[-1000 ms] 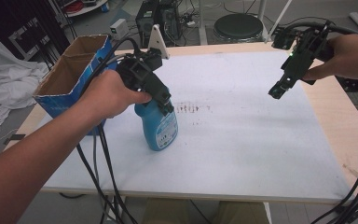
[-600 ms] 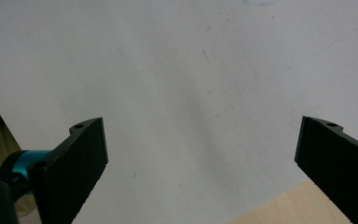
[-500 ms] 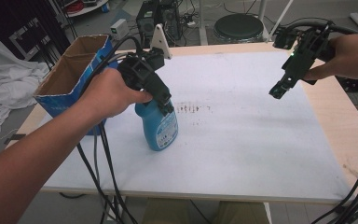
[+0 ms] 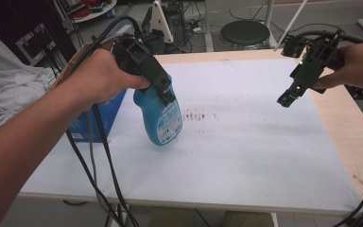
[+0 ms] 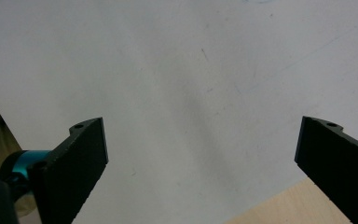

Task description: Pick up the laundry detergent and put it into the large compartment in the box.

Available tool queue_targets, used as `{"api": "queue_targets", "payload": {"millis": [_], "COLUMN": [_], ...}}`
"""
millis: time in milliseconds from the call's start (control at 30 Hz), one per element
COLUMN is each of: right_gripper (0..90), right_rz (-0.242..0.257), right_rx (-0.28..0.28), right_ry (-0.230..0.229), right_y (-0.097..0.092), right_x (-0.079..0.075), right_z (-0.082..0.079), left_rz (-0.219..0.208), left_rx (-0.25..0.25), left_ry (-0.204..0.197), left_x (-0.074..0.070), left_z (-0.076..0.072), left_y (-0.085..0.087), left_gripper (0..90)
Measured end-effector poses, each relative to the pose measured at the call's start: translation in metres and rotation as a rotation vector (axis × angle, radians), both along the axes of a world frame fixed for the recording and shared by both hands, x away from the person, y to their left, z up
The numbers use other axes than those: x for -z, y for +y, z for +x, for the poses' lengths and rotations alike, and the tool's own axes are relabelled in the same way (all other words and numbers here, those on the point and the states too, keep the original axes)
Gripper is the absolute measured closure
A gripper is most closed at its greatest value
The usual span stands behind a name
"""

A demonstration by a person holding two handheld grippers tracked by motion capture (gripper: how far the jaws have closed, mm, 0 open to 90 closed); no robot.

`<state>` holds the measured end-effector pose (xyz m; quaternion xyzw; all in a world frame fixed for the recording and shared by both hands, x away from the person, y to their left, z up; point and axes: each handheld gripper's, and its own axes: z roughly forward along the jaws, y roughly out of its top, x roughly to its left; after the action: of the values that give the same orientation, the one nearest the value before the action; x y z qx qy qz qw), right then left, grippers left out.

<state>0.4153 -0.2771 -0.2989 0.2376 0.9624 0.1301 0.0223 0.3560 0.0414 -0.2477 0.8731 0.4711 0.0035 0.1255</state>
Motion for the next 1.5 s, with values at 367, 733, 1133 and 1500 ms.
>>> {"api": "queue_targets", "payload": {"millis": [367,733,1133,1500], "right_gripper": [1.5,1.4,1.4,1.5], "right_rz": [0.0,-0.004,-0.007,-0.012], "right_rx": [0.003,0.002,0.013,0.033], "right_ry": [0.003,0.007,0.016,0.019], "right_y": [-0.003,-0.002,-0.001,-0.005], "right_x": [0.001,0.003,0.005,0.004], "right_z": [0.002,0.005,0.007,0.008], "left_rz": [0.007,0.001,-0.009,-0.012], "left_rx": [0.012,0.042,0.055,0.132], "left_ry": [-0.021,-0.055,-0.081,-0.151], "left_x": [-0.049,-0.102,-0.13,-0.158], "left_z": [0.005,0.011,0.016,0.017], "left_y": [0.026,0.069,0.108,0.141], "left_gripper": [37.9,37.9,38.0,38.0]}}
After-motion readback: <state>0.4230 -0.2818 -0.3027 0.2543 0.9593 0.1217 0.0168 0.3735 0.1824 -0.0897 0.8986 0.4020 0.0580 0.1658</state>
